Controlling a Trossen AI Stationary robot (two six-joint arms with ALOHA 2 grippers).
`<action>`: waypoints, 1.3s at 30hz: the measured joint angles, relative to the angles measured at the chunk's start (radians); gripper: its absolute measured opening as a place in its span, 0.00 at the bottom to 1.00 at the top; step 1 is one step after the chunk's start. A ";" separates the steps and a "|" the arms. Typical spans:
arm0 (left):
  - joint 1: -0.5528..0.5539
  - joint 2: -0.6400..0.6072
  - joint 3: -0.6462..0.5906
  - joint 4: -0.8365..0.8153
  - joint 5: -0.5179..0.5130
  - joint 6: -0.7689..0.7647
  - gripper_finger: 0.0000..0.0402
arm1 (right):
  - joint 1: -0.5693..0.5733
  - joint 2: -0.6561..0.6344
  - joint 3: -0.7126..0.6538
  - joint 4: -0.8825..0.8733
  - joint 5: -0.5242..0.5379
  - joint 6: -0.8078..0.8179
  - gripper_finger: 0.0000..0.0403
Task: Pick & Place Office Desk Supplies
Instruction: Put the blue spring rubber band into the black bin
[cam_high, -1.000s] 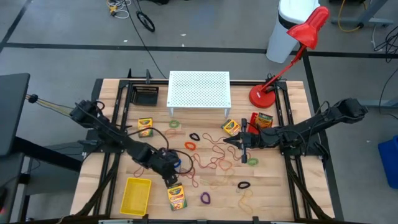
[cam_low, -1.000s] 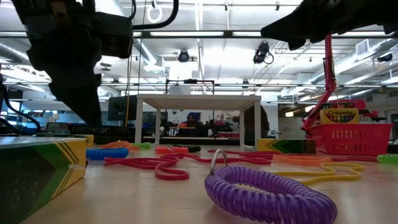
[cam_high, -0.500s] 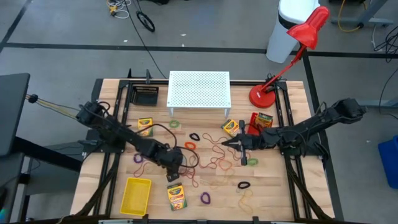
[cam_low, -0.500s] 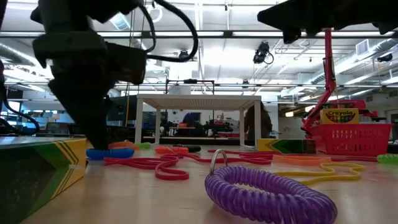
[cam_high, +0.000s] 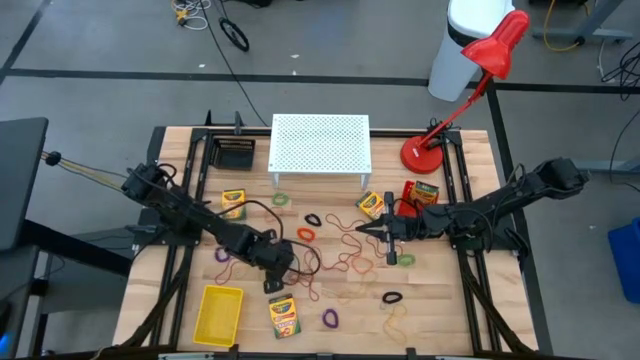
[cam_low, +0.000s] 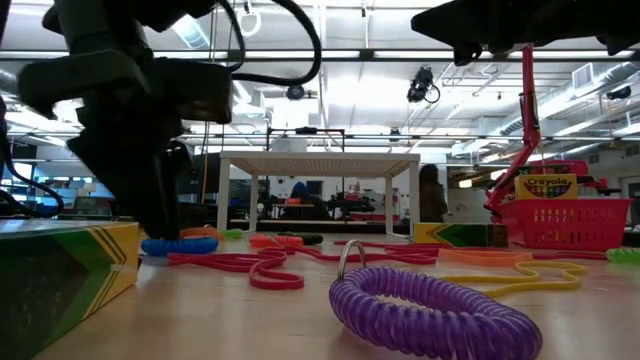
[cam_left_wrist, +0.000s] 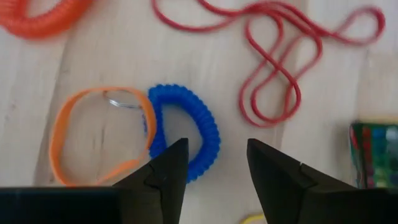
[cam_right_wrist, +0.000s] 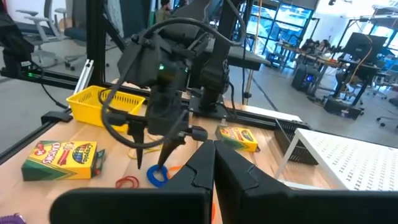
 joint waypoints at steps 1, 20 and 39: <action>-0.005 0.000 0.000 0.001 -0.006 0.013 0.41 | 0.000 0.000 0.000 0.000 0.000 0.000 0.03; -0.016 0.045 0.001 -0.011 -0.062 0.039 0.31 | 0.000 0.000 0.000 -0.004 0.000 0.000 0.03; -0.014 -0.237 -0.002 0.068 0.062 -0.036 0.09 | 0.000 0.000 0.000 -0.011 -0.002 0.004 0.03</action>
